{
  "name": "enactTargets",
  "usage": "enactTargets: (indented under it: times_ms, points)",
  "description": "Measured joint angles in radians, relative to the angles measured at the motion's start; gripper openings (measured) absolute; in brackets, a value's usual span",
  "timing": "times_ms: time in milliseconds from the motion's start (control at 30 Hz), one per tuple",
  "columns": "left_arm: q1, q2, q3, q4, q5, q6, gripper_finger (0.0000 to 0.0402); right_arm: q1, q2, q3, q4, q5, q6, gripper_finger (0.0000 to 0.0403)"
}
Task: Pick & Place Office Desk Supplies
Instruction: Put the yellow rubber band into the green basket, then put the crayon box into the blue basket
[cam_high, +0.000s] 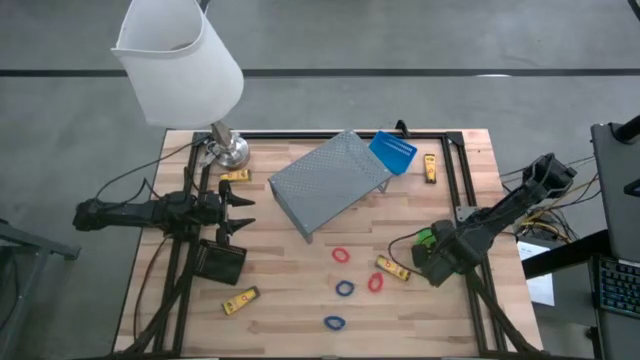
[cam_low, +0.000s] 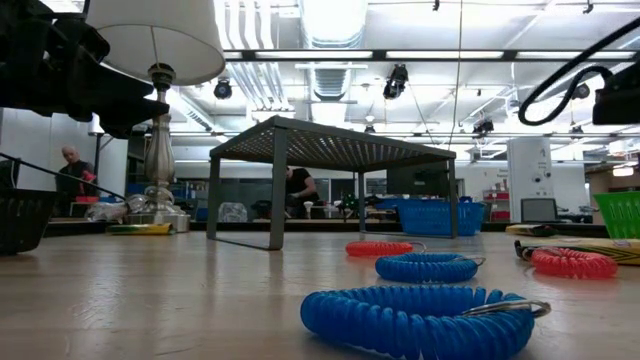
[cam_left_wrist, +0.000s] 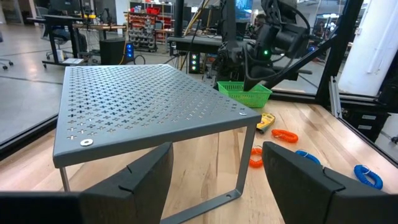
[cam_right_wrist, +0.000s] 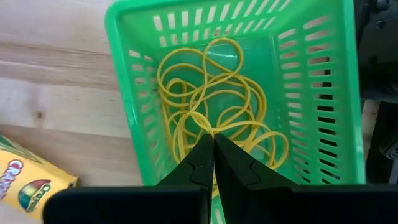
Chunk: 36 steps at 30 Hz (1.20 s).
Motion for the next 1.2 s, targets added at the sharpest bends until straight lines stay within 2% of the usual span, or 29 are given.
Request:
enactTargets:
  times_ms: [233,500,667,900,1200]
  points:
    - [0.0,0.0,0.0,0.0,0.0,0.0,0.0253,0.0,0.04,0.0,0.008,-0.032,0.001,0.0008]
    - [0.0,0.0,0.0,0.0,0.0,0.0,0.0253,0.0,0.036,0.0,0.012,-0.014,0.001,0.0012]
    - [0.0,0.0,0.0,0.0,0.0,0.0,0.0253,0.0,0.032,0.0,0.012,0.001,0.007,0.0047]
    - [0.0,0.0,0.0,0.0,0.0,0.0,0.0253,0.0,0.019,0.0,0.011,0.001,0.12,0.0094]
    - [0.0,0.0,0.0,0.0,0.0,0.0,0.0253,0.0,0.019,0.001,0.005,0.001,0.106,0.0111]
